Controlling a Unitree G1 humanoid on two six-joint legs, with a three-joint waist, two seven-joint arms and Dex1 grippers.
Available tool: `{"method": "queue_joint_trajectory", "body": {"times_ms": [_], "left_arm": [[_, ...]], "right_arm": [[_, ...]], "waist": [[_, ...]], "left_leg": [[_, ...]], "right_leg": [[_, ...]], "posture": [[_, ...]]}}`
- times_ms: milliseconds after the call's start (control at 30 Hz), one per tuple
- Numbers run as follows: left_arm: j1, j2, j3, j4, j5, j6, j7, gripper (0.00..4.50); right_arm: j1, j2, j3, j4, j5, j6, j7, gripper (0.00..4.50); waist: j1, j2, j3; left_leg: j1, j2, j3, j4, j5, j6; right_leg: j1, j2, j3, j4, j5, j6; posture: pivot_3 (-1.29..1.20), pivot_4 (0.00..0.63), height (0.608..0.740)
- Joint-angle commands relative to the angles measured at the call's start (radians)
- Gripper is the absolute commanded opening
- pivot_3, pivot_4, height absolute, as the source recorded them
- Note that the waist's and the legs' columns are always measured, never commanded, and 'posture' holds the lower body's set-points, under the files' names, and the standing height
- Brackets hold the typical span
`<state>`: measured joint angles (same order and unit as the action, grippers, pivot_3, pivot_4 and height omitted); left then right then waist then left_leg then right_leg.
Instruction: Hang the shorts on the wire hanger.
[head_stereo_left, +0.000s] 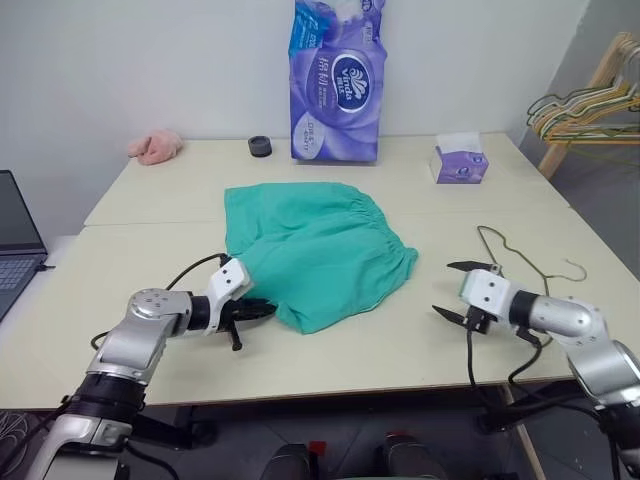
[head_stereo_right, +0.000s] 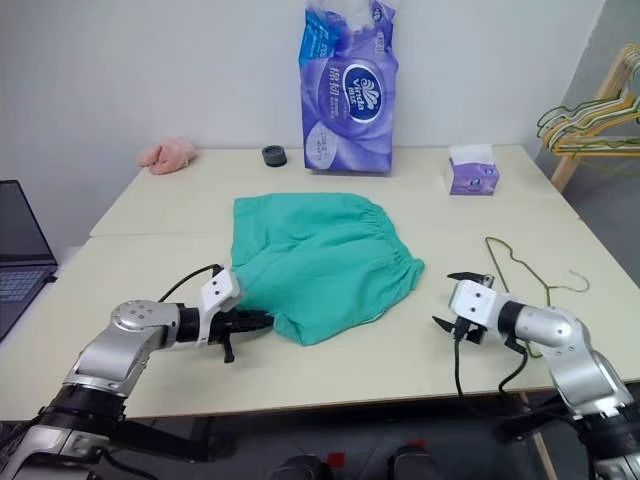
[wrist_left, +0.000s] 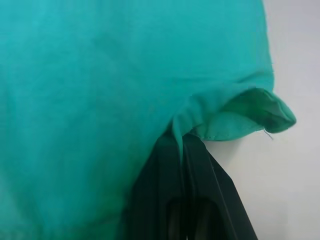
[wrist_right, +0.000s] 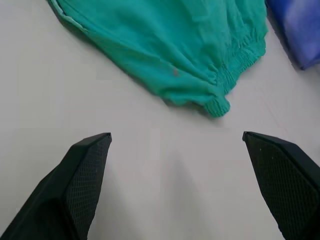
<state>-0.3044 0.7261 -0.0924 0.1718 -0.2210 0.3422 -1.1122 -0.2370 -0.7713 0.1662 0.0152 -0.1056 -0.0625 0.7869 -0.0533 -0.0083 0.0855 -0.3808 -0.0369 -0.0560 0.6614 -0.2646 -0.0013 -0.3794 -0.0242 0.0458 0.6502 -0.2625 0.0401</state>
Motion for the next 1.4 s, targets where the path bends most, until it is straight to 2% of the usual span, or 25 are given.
{"method": "queue_joint_trajectory", "body": {"times_ms": [33,200,500,600,967,1200,1400], "left_arm": [[-0.005,0.014,0.032,-0.027,-0.018,-0.002,-0.006,0.04],[-0.004,0.033,0.059,-0.037,-0.041,0.014,-0.019,0.04],[-0.013,0.050,0.073,-0.011,-0.039,0.001,-0.017,0.04],[-0.015,0.054,0.072,0.004,-0.031,-0.011,-0.017,0.00],[-0.027,0.070,0.033,0.076,0.021,-0.083,-0.056,0.00],[-0.093,0.062,-0.042,0.145,0.065,-0.155,-0.143,0.00],[-0.128,0.032,-0.118,0.158,0.088,-0.204,-0.228,0.00]], "right_arm": [[-0.131,0.038,0.074,0.140,-0.081,-0.136,0.004,4.50],[-0.327,0.128,0.176,0.411,-0.211,-0.295,-0.069,4.50],[-0.522,0.246,0.289,0.804,-0.394,-0.475,-0.255,4.50],[-0.550,0.262,0.296,0.865,-0.404,-0.514,-0.269,3.95],[-0.581,0.246,0.267,0.863,-0.378,-0.557,-0.249,0.15],[-0.575,0.141,0.236,0.753,-0.363,-0.536,-0.199,0.05],[-0.372,-0.030,0.198,0.354,-0.241,-0.369,0.089,0.05]], "waist": [[0.001,0.000,0.000],[0.001,0.000,0.000],[-0.002,-0.001,-0.001],[-0.003,-0.003,-0.002],[-0.002,-0.003,-0.002],[-0.001,-0.002,-0.002],[0.002,-0.002,-0.002]], "left_leg": [[0.001,0.000,0.000,0.000,0.000,0.000],[0.001,0.000,0.001,0.001,0.000,0.000],[0.001,0.000,0.001,0.000,0.001,-0.001],[0.002,0.000,0.001,0.000,0.001,-0.002],[0.002,0.000,0.001,0.000,0.001,-0.002],[0.001,-0.001,0.001,0.001,0.001,-0.002],[-0.001,-0.001,-0.001,0.001,0.001,-0.001]], "right_leg": [[0.000,0.000,0.000,0.001,0.000,0.000],[-0.001,0.000,0.000,0.005,0.001,-0.001],[-0.007,0.001,0.000,0.015,-0.001,-0.005],[-0.006,0.001,0.000,0.015,-0.001,-0.005],[-0.006,0.001,0.001,0.016,-0.001,-0.005],[-0.007,0.001,0.000,0.016,-0.001,-0.005],[-0.007,0.001,0.000,0.015,-0.002,-0.005]], "posture": [[-0.05,0.054,0.740],[-0.03,0.046,0.740],[-0.01,0.043,0.740],[0.00,0.044,0.740],[-0.01,0.043,0.740],[-0.04,0.040,0.740],[-0.07,0.044,0.740]]}}
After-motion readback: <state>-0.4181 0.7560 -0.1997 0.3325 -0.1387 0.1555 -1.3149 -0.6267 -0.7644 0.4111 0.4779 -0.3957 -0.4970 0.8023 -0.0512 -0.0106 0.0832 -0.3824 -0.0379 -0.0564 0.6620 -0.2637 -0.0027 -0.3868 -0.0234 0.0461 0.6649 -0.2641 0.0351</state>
